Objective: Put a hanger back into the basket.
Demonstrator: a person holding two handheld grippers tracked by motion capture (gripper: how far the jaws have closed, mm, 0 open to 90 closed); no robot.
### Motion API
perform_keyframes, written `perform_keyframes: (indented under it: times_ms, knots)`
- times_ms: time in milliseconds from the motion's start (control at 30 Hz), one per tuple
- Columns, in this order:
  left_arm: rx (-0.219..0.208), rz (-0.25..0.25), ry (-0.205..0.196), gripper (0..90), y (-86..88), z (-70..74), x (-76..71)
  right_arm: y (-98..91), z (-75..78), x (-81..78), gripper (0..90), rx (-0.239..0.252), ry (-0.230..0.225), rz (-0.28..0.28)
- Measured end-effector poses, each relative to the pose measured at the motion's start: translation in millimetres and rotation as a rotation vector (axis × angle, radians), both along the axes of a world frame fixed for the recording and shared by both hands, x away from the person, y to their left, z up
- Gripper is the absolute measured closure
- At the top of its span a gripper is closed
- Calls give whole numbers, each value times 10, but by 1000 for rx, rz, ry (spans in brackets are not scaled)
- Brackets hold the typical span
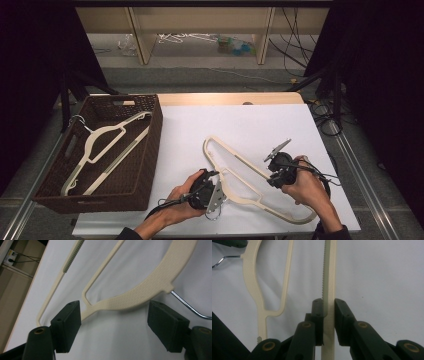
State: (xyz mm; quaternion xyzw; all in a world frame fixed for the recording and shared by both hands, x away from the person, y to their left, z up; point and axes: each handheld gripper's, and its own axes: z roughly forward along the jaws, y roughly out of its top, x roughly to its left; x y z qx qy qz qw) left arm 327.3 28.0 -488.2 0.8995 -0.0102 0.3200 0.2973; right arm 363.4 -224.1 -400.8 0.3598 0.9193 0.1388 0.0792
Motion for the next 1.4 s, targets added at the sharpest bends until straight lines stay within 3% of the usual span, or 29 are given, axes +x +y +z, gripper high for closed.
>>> perform_keyframes:
  times_ms: [100,233,267,300,333,433,567,633,833,1000,1333,1400]
  knots:
    - [25,-24,-48,269,-58,-10,-9,-6,1,4,794,10,3,6]
    - [38,-56,-71,261,-69,-6,-17,-24,-13,22,794,17,6,13]
    - [38,-56,-71,258,-69,-6,-17,-30,-19,24,794,24,6,16]
    - [10,-78,-72,257,-72,-10,-30,-40,-25,31,794,31,10,21]
    - [28,-93,-75,257,-65,11,-31,-49,-35,38,794,40,17,22]
    - [12,-134,-60,266,-53,27,-41,-89,-87,67,793,66,36,34]
    - [-5,-180,-46,409,-41,44,-57,-129,-154,100,793,78,50,40]
    - [25,-243,-44,474,-35,90,-80,-143,-175,110,793,89,58,47]
    - [110,-351,-28,655,-55,125,-152,-160,-260,120,793,103,96,75]
    - [169,-408,-45,700,-80,183,-213,-151,-331,107,791,101,121,87]
    - [169,-459,-60,766,-75,329,-287,-189,-416,87,766,131,154,97]
    - [168,-465,-62,776,-75,343,-294,-197,-406,81,685,131,135,83]
